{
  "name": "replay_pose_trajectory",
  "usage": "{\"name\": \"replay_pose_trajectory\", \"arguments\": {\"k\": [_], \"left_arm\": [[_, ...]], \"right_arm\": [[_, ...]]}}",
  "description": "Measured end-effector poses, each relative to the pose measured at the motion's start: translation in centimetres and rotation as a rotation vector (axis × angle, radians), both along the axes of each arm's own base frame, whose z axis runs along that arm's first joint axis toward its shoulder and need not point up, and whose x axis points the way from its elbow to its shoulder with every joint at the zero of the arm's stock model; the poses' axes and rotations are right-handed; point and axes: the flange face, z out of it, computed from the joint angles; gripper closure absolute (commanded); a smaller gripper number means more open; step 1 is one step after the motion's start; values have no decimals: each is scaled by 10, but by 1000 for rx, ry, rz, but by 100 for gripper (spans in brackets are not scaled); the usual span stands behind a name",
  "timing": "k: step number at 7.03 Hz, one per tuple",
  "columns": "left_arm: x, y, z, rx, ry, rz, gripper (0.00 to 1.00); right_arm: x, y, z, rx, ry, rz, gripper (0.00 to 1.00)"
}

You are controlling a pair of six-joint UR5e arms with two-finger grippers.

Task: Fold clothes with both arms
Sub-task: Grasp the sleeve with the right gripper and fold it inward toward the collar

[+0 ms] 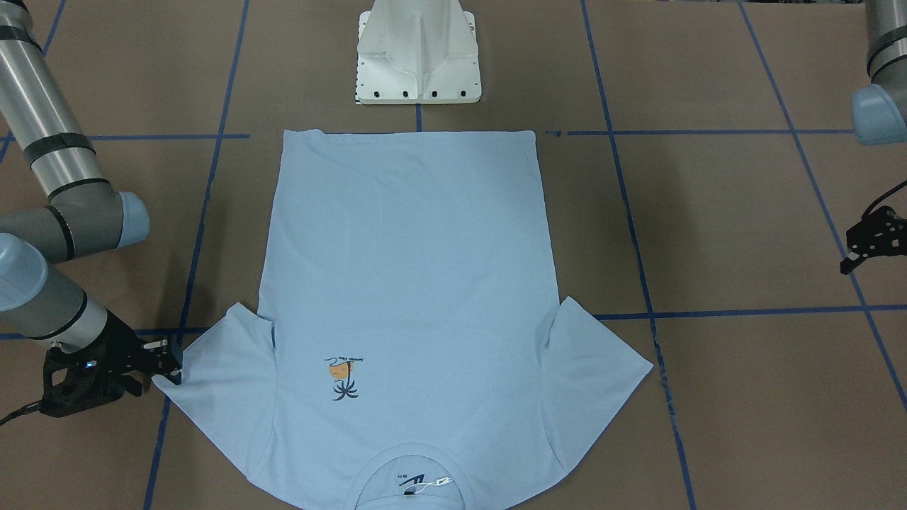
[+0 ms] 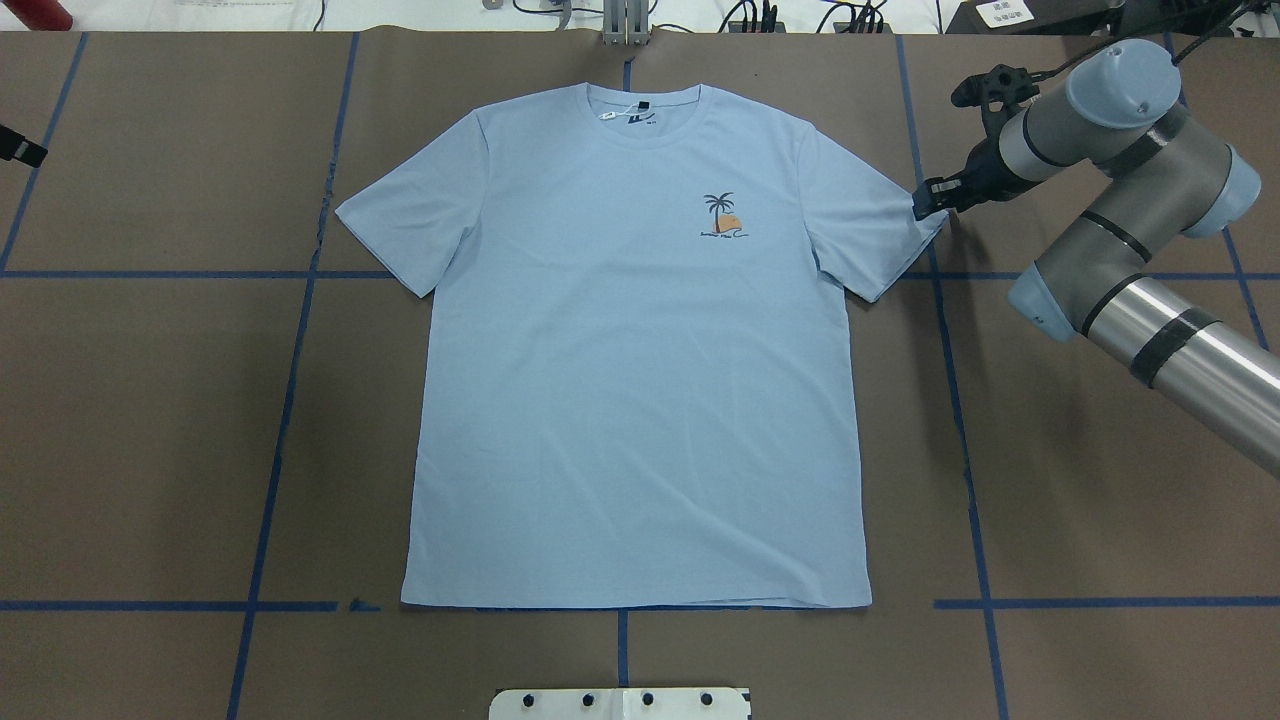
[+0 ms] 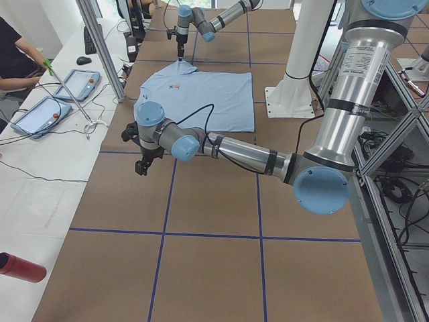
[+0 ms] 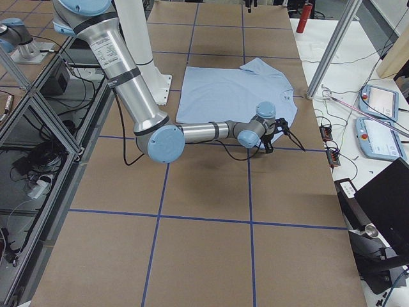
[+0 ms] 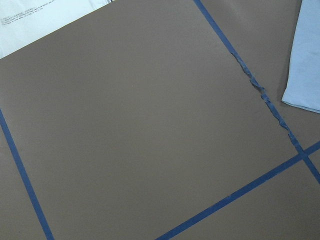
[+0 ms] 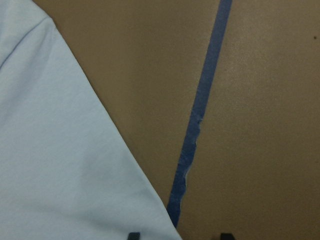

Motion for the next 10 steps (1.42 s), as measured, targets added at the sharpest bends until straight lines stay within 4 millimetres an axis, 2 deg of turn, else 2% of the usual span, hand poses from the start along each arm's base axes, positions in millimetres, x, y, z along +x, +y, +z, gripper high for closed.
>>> {"name": "replay_pose_trajectory", "arguments": {"k": [1, 3, 4, 6, 7, 9, 10], "left_arm": [[0, 0, -1, 2, 1, 0, 0], [-1, 0, -2, 2, 2, -2, 0], [-1, 0, -2, -2, 4, -5, 0], [-1, 0, -2, -6, 5, -9, 0], [-2, 0, -2, -6, 5, -11, 0], [-5, 0, -3, -6, 5, -16, 0], [-7, -1, -4, -5, 7, -19, 0]], "right_arm": [[-2, 1, -1, 2, 1, -6, 100], [-4, 1, -6, 6, -6, -5, 100], [-6, -1, -18, 11, -20, 2, 100], [-21, -5, -65, 13, -82, 29, 100], [-44, 5, -98, 17, -121, 24, 100], [-120, 30, -171, 31, -158, 60, 100], [-156, 31, -204, 29, -128, 113, 100]]}}
